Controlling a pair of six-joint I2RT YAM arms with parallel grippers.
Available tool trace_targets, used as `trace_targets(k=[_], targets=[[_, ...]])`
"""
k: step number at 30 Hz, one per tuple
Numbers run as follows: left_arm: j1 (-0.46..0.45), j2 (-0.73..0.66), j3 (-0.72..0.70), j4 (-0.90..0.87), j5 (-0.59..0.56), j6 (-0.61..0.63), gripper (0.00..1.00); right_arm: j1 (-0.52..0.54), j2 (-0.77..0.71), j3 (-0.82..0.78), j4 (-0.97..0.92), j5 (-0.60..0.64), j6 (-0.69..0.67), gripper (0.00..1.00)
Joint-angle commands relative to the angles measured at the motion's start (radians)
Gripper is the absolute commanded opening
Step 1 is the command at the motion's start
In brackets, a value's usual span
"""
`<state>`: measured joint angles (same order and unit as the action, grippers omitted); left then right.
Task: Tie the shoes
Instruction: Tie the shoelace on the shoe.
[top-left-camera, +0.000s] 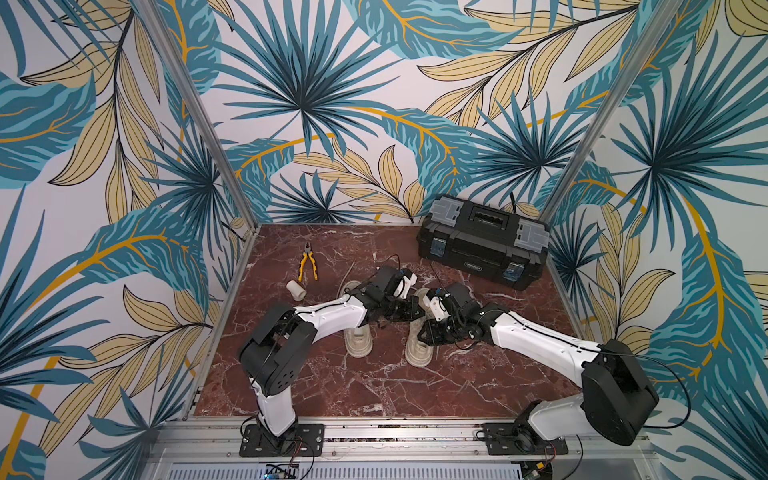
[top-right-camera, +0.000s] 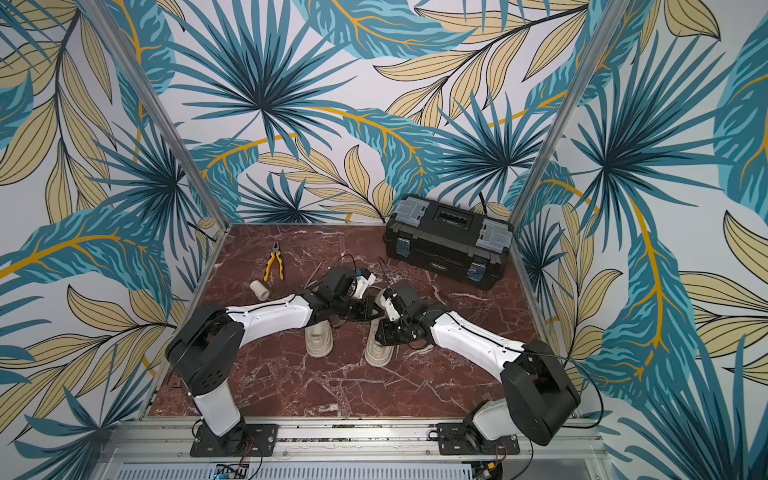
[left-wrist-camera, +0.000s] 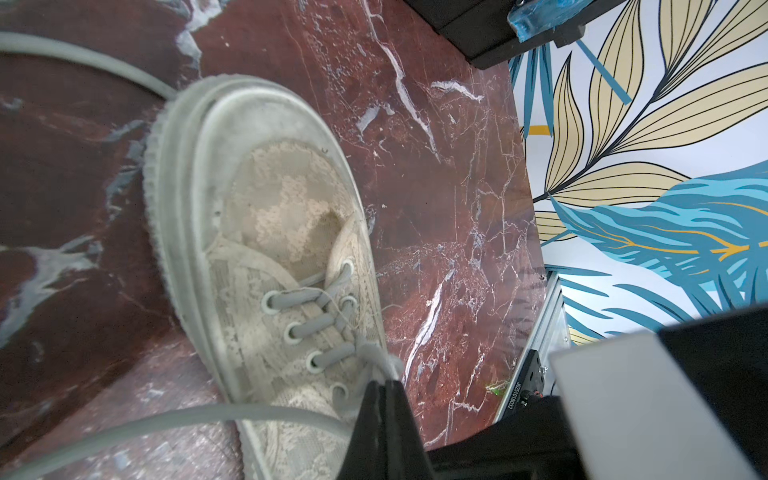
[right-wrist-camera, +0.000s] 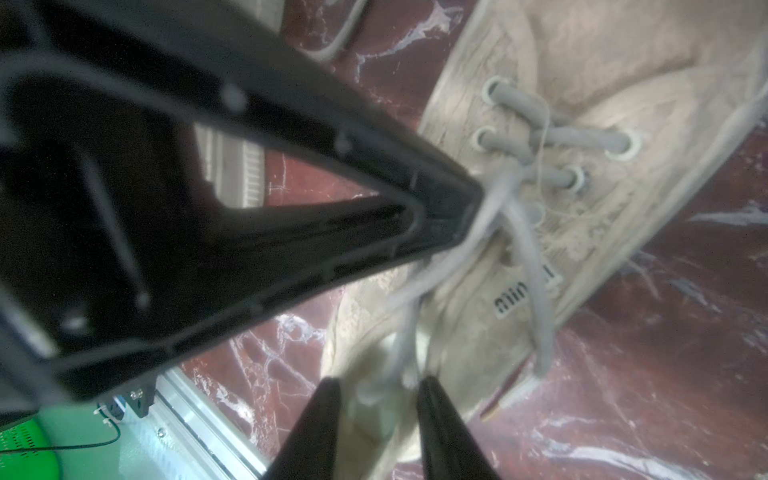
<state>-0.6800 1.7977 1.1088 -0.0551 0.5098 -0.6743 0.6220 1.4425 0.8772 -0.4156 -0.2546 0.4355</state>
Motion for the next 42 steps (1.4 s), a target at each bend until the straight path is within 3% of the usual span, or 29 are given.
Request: trace_targets(k=[1,5,10,31,42], targets=[[0.003,0.001,0.019,0.028,-0.003,0.001,0.00,0.007,0.024,0.016,0.009,0.038,0.010,0.28],[0.005,-0.010,0.011,0.028,-0.013,0.000,0.00,0.009,0.033,0.016,0.009,0.054,0.012,0.19],[0.012,-0.033,-0.004,0.020,-0.027,0.005,0.00,0.009,-0.010,0.035,-0.011,0.129,0.006,0.00],[0.054,-0.115,-0.076,-0.046,-0.132,0.033,0.00,-0.033,-0.067,0.100,-0.263,0.435,-0.094,0.00],[0.093,-0.136,-0.121,-0.052,-0.175,0.023,0.00,-0.092,-0.026,0.068,-0.337,0.496,-0.079,0.00]])
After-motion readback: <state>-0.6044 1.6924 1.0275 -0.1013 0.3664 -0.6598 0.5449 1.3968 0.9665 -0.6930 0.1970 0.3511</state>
